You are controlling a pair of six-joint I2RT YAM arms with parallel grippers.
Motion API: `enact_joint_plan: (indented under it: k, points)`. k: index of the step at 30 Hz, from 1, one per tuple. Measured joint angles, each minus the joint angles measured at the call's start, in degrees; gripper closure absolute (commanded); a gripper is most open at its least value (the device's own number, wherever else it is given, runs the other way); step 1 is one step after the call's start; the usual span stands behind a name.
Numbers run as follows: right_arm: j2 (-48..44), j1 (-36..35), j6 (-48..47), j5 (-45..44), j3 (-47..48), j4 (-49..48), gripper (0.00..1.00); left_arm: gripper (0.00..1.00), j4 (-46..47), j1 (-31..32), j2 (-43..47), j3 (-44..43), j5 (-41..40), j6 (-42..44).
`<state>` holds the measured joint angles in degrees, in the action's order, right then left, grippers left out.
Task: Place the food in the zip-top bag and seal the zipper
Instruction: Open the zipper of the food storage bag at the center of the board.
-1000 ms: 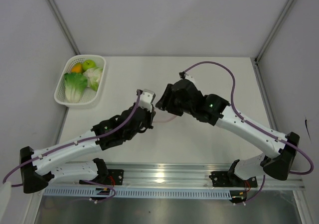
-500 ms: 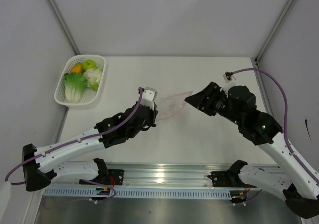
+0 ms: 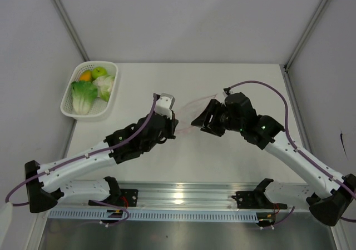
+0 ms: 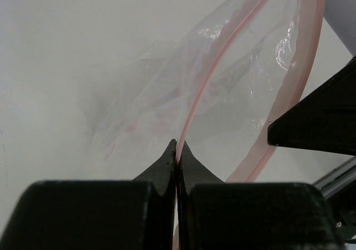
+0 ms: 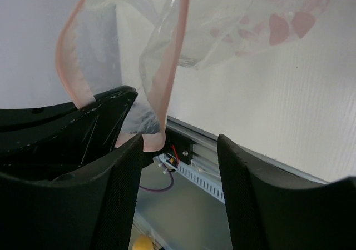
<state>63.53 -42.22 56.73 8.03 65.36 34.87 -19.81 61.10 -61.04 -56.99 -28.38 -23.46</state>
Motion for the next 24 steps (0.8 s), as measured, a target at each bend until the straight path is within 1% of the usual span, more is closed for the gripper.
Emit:
enact_joint_plan:
  k: [4, 8, 9, 10, 13, 16, 20, 24]
  points:
    - [0.85, -0.85, 0.0, -1.75, 0.0, -0.9, 0.48, 0.99, 0.2, -0.04, 0.0, -0.61, 0.87, -0.55]
    - [3.3, -1.27, -1.51, -4.0, 0.22, -2.49, 0.77, 0.99, 0.76, -0.04, 0.0, -0.7, 3.17, -1.99]
    - [4.17, -1.36, -2.1, -4.44, 0.52, -2.8, 0.92, 0.99, 0.85, -0.04, -0.04, -0.72, 3.67, -2.54]
    - [4.94, -1.46, -2.56, -4.76, 0.9, -3.08, 1.0, 0.99, 0.92, -0.04, -0.09, -0.72, 4.24, -3.23]
    - [7.91, -1.77, -4.44, -6.97, 4.52, -1.57, 1.0, 1.0, 0.76, -0.04, -0.13, -0.72, 4.68, -5.6]
    - [8.79, -2.8, -6.23, -10.82, 7.96, 0.94, 1.0, 0.99, 0.39, -0.28, 0.31, -0.57, 3.02, -9.75]
    - [7.19, -4.5, -8.59, -15.82, 10.27, 4.7, 1.0, 1.0, 2.32, -0.92, 5.18, 4.04, 1.11, -14.67]
    - [6.21, -4.98, -11.96, -17.05, 11.54, 7.85, 1.0, 0.99, 6.38, -1.07, 9.62, 8.24, 1.66, -16.7]
